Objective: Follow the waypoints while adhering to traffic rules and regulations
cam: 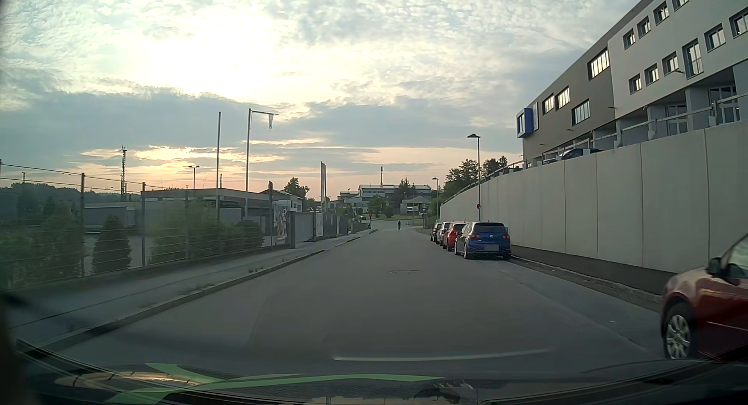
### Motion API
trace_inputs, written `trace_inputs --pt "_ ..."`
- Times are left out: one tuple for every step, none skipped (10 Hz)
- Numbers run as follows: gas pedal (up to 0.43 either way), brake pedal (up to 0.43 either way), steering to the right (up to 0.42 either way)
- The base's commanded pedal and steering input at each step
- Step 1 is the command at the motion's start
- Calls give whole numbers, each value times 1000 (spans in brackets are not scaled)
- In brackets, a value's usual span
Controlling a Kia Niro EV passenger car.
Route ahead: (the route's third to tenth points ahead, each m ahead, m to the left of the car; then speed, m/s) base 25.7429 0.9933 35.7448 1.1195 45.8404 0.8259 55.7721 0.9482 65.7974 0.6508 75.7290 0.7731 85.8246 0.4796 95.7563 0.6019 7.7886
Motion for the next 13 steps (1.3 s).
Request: trace_inputs --pt "0 0 12" --pt "0 0 14" --pt "0 0 13" --pt "0 0 14" --pt "0 0 11" --pt "0 0 6" --pt "0 0 1" --pt "0 0 0" --pt "0 0 0" --pt "0 0 -1" --pt "0 0 -4" --pt "0 0 -5" --pt "0 0 -7"
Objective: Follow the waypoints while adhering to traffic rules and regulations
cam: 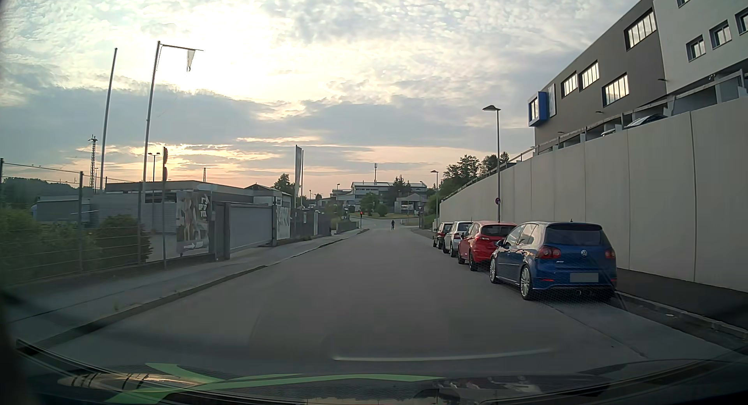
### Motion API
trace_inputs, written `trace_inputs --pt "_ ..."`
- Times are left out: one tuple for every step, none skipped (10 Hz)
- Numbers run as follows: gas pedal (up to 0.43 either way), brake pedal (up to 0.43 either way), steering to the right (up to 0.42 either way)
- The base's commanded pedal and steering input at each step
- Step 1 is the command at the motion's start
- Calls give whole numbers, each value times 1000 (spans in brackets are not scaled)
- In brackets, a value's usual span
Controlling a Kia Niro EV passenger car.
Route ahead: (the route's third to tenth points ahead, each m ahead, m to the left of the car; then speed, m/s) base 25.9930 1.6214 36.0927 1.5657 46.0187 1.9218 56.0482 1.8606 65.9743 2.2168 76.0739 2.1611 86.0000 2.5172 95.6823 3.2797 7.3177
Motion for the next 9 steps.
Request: trace_inputs --pt "0 0 -7" --pt "0 0 -7" --pt "0 0 -7" --pt "0 0 -7" --pt "0 0 -8" --pt "0 0 -7" --pt "0 0 -7" --pt "0 0 -7" --pt "0 0 -8"
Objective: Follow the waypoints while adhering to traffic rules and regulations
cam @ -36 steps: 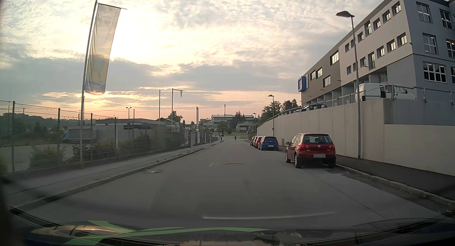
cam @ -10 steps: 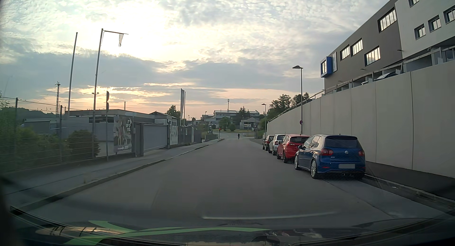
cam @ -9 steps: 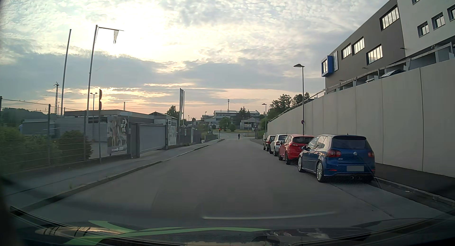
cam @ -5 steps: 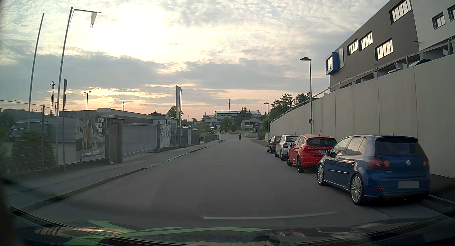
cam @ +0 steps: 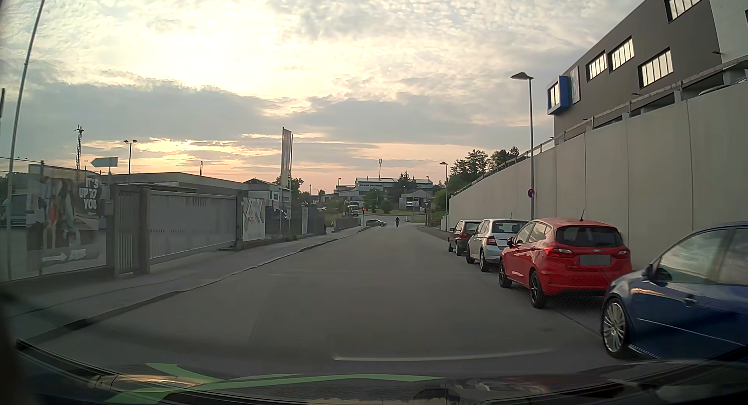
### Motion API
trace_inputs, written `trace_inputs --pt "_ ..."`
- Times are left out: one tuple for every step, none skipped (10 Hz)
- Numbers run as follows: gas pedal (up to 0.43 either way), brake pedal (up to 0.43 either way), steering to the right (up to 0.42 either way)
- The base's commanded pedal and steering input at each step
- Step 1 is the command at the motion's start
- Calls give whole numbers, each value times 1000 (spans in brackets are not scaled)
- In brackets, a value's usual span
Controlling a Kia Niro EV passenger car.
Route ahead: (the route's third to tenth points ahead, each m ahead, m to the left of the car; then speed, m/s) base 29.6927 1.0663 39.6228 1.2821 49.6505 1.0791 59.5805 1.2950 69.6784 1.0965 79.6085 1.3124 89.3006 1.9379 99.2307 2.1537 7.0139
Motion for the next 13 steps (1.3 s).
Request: trace_inputs --pt "0 0 -7" --pt "0 0 -7" --pt "0 0 -7" --pt "0 0 -7" --pt "0 0 -7" --pt "0 0 -7" --pt "0 0 -7" --pt "0 0 -7" --pt "0 0 -7" --pt "0 0 -7" --pt "0 0 -7" --pt "0 0 -7" --pt "0 0 -7"
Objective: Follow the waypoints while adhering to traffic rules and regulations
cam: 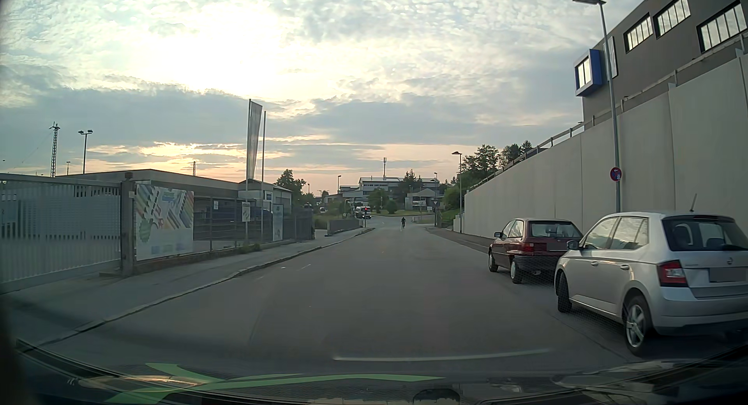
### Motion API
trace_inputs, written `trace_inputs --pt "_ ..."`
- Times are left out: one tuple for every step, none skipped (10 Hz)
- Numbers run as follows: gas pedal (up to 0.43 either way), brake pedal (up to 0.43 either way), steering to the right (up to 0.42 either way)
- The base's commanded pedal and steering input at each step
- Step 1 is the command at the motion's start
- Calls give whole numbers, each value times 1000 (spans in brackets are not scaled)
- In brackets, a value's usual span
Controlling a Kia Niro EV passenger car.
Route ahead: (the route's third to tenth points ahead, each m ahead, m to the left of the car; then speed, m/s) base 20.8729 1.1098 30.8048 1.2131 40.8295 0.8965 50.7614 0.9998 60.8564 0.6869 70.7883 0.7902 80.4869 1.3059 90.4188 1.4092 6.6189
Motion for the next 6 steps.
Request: trace_inputs --pt "0 0 -7" --pt "0 0 -7" --pt "0 0 -6" --pt "0 0 -5" --pt "0 0 4" --pt "0 0 12"
